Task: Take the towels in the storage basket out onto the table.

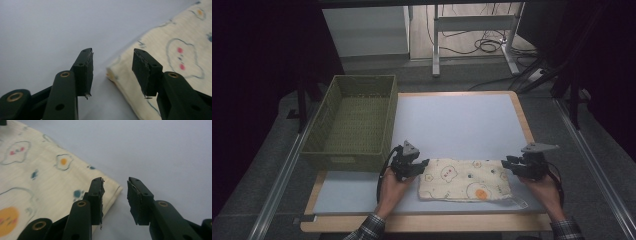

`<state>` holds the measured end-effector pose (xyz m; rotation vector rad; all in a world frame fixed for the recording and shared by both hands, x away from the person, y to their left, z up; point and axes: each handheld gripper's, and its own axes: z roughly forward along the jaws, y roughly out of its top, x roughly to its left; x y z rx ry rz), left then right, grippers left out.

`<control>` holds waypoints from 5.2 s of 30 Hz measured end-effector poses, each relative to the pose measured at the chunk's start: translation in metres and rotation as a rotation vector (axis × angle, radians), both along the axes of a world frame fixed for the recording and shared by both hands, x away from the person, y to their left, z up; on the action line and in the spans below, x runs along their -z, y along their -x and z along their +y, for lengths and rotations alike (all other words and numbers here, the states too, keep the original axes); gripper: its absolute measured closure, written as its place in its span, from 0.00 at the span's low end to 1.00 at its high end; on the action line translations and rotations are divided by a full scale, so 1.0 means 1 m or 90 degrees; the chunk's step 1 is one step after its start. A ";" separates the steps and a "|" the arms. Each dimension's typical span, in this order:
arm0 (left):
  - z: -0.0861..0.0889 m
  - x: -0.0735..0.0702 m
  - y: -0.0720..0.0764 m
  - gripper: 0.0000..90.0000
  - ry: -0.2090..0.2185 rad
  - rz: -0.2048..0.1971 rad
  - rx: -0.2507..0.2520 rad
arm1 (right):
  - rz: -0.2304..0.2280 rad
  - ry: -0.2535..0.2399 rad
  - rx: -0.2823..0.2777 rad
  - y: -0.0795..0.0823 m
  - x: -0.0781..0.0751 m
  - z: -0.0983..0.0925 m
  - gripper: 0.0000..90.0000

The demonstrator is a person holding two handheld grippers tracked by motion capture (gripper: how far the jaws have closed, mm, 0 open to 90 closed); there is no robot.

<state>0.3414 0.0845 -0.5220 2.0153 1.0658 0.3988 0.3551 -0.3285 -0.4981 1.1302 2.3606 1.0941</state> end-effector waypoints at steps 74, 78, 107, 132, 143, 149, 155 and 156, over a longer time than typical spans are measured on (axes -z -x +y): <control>-0.008 0.023 -0.042 0.38 -0.017 0.021 -0.014 | 0.023 0.005 -0.152 0.019 0.002 0.088 0.52; -0.008 0.023 -0.042 0.38 -0.017 0.021 -0.013 | 0.024 0.002 -0.179 0.022 0.006 0.105 0.55; -0.007 0.023 -0.042 0.37 -0.023 0.022 -0.005 | 0.016 0.070 -0.319 0.058 0.030 0.226 0.75; 0.001 0.011 -0.026 0.96 -0.009 0.007 0.009 | 0.022 0.040 -0.305 0.056 0.029 0.238 0.94; -0.012 -0.009 -0.027 0.95 -0.015 -0.038 0.022 | -0.018 0.006 -0.284 0.059 0.005 0.218 0.93; -0.033 -0.013 -0.035 0.95 -0.013 -0.055 0.055 | -0.027 -0.003 -0.244 0.057 0.001 0.187 0.94; -0.063 -0.016 -0.045 0.95 0.002 -0.065 0.086 | -0.039 0.001 -0.204 0.057 -0.001 0.155 0.93; -0.067 -0.016 -0.046 0.95 0.005 -0.065 0.090 | -0.038 0.001 -0.198 0.057 -0.001 0.150 0.93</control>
